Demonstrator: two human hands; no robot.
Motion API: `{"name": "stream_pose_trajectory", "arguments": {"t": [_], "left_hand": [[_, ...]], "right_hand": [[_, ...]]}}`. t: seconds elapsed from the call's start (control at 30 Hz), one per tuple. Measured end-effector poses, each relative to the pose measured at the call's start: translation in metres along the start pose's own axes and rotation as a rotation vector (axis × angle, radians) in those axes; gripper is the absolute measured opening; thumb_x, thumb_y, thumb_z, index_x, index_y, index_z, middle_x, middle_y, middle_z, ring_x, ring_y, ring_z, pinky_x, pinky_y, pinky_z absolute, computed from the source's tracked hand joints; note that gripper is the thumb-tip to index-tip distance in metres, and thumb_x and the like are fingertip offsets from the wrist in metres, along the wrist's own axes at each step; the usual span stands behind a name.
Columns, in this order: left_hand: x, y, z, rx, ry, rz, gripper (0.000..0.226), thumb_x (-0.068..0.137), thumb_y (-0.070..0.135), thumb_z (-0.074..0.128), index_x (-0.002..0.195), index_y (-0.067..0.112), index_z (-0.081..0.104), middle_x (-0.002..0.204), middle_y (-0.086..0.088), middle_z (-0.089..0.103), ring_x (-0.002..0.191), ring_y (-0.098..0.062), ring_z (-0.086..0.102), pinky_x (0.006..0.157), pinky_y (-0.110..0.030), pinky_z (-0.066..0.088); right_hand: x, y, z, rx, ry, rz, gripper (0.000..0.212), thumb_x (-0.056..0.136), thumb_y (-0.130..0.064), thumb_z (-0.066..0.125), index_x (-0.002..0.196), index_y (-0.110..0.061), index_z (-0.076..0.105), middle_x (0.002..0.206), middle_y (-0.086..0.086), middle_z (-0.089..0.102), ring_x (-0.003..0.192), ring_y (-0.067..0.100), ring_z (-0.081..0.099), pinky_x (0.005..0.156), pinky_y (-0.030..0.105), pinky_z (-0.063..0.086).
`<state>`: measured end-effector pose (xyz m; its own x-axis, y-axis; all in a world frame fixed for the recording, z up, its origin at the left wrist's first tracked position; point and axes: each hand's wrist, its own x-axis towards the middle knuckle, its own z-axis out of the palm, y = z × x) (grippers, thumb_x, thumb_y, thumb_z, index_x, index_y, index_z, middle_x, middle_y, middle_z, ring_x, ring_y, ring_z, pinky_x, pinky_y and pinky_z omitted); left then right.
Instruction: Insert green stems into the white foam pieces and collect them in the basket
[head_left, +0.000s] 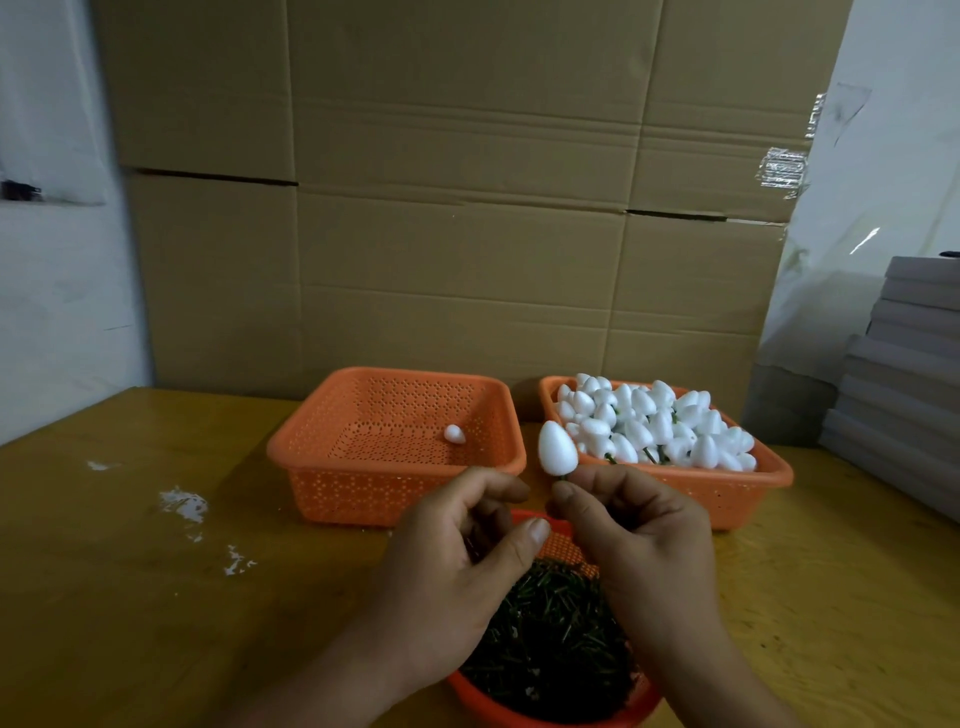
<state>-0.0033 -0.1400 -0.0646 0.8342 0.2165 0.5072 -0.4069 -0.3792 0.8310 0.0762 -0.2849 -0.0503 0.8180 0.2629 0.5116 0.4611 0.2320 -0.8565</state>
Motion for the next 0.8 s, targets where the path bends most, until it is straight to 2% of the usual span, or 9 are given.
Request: {"name": "stream_pose_trajectory", "arguments": {"t": [0.1, 0.23, 0.3, 0.37, 0.47, 0.57, 0.7, 0.8], "left_hand": [[-0.001, 0.000, 0.001, 0.050, 0.009, 0.009, 0.024, 0.081, 0.056, 0.065, 0.101, 0.041, 0.066, 0.082, 0.007, 0.065, 0.077, -0.013, 0.065, 0.068, -0.029, 0.056], [-0.001, 0.001, 0.001, 0.054, 0.009, 0.020, 0.009, 0.090, 0.038, 0.071, 0.097, 0.035, 0.069, 0.082, 0.006, 0.066, 0.079, -0.013, 0.065, 0.070, -0.028, 0.057], [-0.002, 0.002, 0.003, 0.068, 0.013, 0.019, 0.006, 0.091, 0.032, 0.071, 0.096, 0.032, 0.070, 0.082, 0.005, 0.066, 0.078, -0.014, 0.065, 0.068, -0.030, 0.056], [-0.002, 0.003, 0.004, 0.069, 0.011, 0.017, 0.006, 0.090, 0.030, 0.071, 0.095, 0.031, 0.070, 0.082, 0.005, 0.067, 0.076, -0.014, 0.065, 0.067, -0.028, 0.056], [-0.004, 0.004, 0.005, 0.065, -0.007, 0.015, 0.005, 0.090, 0.030, 0.071, 0.094, 0.032, 0.070, 0.081, 0.005, 0.066, 0.076, -0.014, 0.065, 0.067, -0.028, 0.056], [-0.004, 0.002, 0.005, 0.060, -0.009, 0.012, 0.005, 0.090, 0.030, 0.071, 0.094, 0.031, 0.070, 0.082, 0.003, 0.067, 0.079, -0.018, 0.065, 0.068, -0.034, 0.056], [-0.004, 0.002, 0.005, 0.072, -0.007, 0.020, 0.005, 0.090, 0.030, 0.071, 0.094, 0.032, 0.070, 0.081, 0.006, 0.066, 0.077, -0.015, 0.064, 0.067, -0.030, 0.056], [-0.004, 0.000, 0.004, 0.078, -0.006, 0.023, 0.005, 0.090, 0.031, 0.071, 0.095, 0.032, 0.070, 0.082, 0.006, 0.066, 0.077, -0.014, 0.065, 0.068, -0.030, 0.056]], "right_hand": [[0.009, 0.001, -0.010, 0.009, 0.082, 0.017, 0.011, 0.082, -0.001, 0.074, 0.075, -0.009, 0.076, 0.069, 0.013, 0.072, 0.055, 0.004, 0.061, 0.053, 0.015, 0.049], [0.024, 0.005, -0.032, -0.049, 0.218, 0.028, 0.008, 0.085, -0.004, 0.072, 0.084, -0.011, 0.075, 0.073, 0.006, 0.075, 0.055, 0.000, 0.061, 0.052, 0.014, 0.049], [0.033, 0.012, -0.046, -0.109, 0.296, 0.030, 0.010, 0.086, -0.008, 0.073, 0.085, -0.018, 0.076, 0.076, -0.001, 0.077, 0.064, 0.001, 0.067, 0.059, 0.017, 0.052], [0.041, 0.022, -0.060, -0.167, 0.381, 0.021, 0.015, 0.085, -0.010, 0.075, 0.084, -0.024, 0.075, 0.076, -0.004, 0.077, 0.071, 0.003, 0.071, 0.069, 0.026, 0.056], [0.049, 0.037, -0.077, -0.296, 0.457, 0.002, 0.024, 0.085, -0.010, 0.076, 0.082, -0.033, 0.073, 0.076, -0.009, 0.075, 0.072, 0.004, 0.071, 0.079, 0.035, 0.059], [0.056, 0.047, -0.087, -0.376, 0.501, -0.019, 0.028, 0.086, -0.011, 0.075, 0.081, -0.038, 0.071, 0.075, -0.021, 0.072, 0.076, 0.000, 0.070, 0.079, 0.031, 0.057], [0.063, 0.055, -0.092, -0.543, 0.539, -0.079, 0.013, 0.087, -0.011, 0.073, 0.094, -0.021, 0.077, 0.077, -0.023, 0.065, 0.078, -0.002, 0.064, 0.081, 0.036, 0.058], [0.064, 0.061, -0.097, -0.702, 0.513, -0.155, 0.012, 0.088, -0.010, 0.071, 0.097, -0.014, 0.078, 0.075, -0.014, 0.062, 0.070, 0.002, 0.060, 0.072, 0.036, 0.055]]}}
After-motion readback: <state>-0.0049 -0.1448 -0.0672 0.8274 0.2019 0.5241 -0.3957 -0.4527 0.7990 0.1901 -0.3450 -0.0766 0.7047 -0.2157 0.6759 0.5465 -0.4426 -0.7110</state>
